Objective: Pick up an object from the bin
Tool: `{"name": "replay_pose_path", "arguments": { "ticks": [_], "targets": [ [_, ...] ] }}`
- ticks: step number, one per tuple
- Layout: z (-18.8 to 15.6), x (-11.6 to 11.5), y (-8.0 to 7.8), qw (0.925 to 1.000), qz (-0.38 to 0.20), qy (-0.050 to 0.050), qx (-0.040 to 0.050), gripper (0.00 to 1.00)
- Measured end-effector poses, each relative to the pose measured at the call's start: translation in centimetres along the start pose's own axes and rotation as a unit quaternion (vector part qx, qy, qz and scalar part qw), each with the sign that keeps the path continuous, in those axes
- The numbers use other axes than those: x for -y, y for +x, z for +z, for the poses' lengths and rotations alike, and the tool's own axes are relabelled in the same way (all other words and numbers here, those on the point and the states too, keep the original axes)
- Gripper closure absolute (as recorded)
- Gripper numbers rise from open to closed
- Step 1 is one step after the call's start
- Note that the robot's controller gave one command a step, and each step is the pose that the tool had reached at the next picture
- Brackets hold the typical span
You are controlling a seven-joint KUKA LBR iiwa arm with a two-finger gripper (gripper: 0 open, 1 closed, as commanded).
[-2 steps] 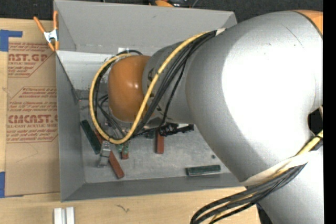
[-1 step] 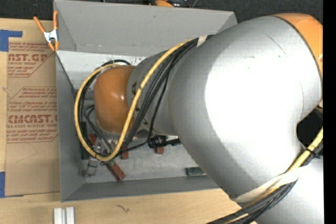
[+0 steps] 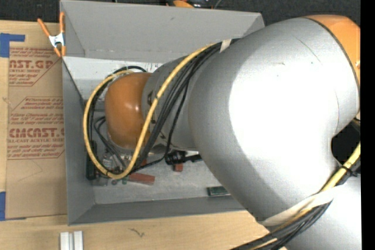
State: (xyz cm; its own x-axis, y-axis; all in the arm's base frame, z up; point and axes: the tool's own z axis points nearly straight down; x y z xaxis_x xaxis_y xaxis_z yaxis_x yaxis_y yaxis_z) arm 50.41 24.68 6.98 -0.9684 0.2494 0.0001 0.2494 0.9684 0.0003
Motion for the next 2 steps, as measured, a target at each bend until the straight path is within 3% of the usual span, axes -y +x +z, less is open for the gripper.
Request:
{"name": "replay_pose_path", "arguments": {
  "ticks": [1,2],
  "targets": [
    [-8.44,-0.18,-0.14,1.0,0.0,-0.003,0.003,1.0],
    [-8.48,-0.23,-0.12,1.0,-0.001,0.0,-0.0003,1.0]
  ]
}}
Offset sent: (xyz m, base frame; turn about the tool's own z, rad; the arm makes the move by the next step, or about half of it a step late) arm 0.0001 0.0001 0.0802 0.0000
